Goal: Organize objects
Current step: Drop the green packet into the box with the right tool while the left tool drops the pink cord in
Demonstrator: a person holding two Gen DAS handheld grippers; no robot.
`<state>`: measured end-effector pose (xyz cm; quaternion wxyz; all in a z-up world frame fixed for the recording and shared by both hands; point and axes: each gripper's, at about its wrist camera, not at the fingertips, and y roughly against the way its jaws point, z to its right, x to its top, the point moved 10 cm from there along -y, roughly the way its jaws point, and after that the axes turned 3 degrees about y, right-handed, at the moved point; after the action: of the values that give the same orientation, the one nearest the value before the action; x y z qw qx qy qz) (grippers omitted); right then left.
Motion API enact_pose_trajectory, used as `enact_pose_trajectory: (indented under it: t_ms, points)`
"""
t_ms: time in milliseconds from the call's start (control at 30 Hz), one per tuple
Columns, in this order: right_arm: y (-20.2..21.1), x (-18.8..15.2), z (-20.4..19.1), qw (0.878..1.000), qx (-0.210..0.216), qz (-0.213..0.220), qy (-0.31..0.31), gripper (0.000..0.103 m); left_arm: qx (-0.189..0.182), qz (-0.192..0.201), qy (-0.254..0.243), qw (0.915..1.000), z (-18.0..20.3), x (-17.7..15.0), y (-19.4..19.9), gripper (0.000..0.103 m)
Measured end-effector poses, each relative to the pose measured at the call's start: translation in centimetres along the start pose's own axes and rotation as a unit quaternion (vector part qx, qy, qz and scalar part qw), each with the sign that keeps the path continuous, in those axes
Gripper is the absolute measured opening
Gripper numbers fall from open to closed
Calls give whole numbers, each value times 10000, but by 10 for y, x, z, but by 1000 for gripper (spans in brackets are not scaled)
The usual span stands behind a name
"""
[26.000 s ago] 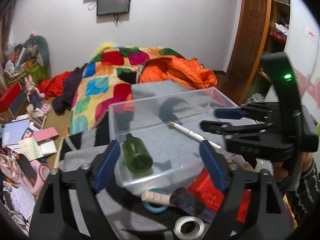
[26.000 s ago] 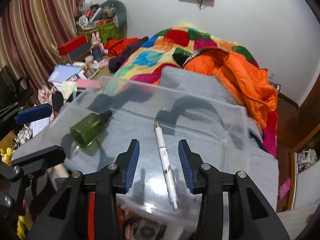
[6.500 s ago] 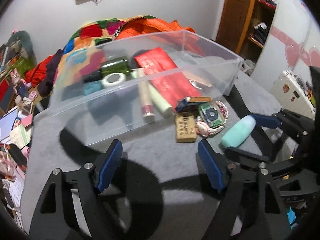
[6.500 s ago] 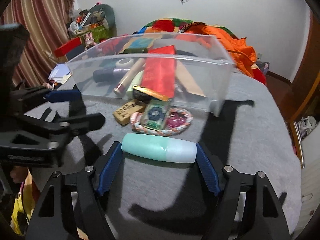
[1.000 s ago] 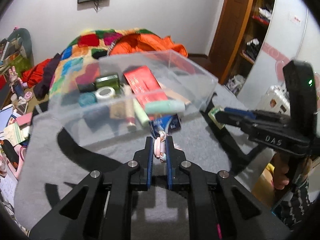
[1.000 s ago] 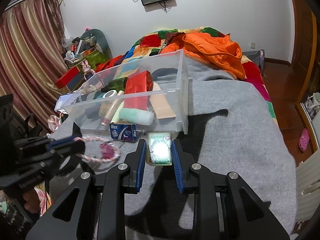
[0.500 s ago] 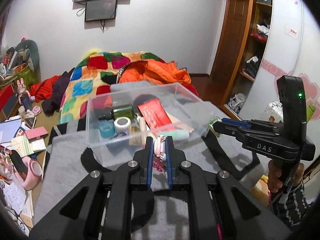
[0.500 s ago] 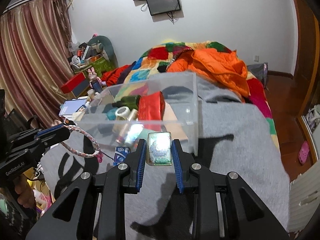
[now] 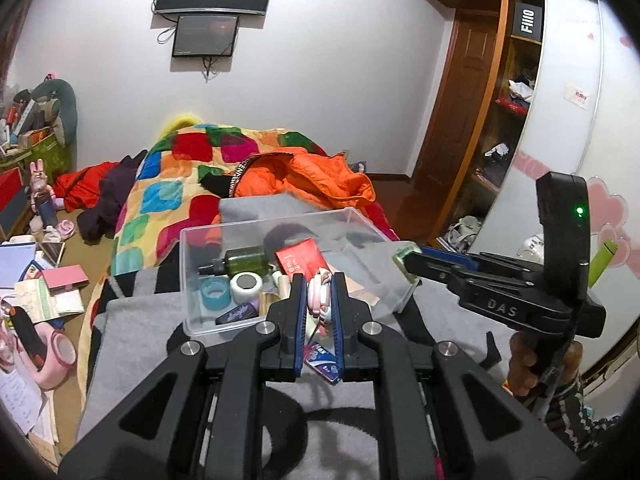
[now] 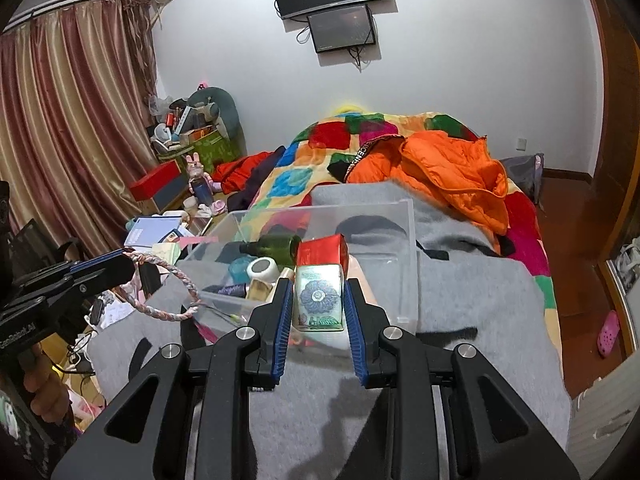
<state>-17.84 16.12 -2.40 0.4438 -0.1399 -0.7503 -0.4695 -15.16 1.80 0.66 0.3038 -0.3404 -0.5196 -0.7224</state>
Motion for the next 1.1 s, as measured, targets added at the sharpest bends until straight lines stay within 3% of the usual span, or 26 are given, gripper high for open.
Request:
enact_pose_trajectory:
  t_ms: [267,600,800,1000,1100]
  points:
    - [-17,13,2,10000,29,-52,-18,23,-126,-342,135,9992,-2,-13,-26,11]
    - [-54,15,0,9992,67,-393,15,23,127,-554,182,9982,-25,2,-64,11]
    - [-75,5,1,9978,86,-649,-22,23,208,-962,408,9943,-45,-7,-98,11]
    - [-84,0,2,9970,53,-775,24,23,316,-1112,470,9922,-55,-18,-109,11]
    - [-85,0,1,9970,16,-775,74,23,321,-1101,433,9925,-55,-19,-105,19]
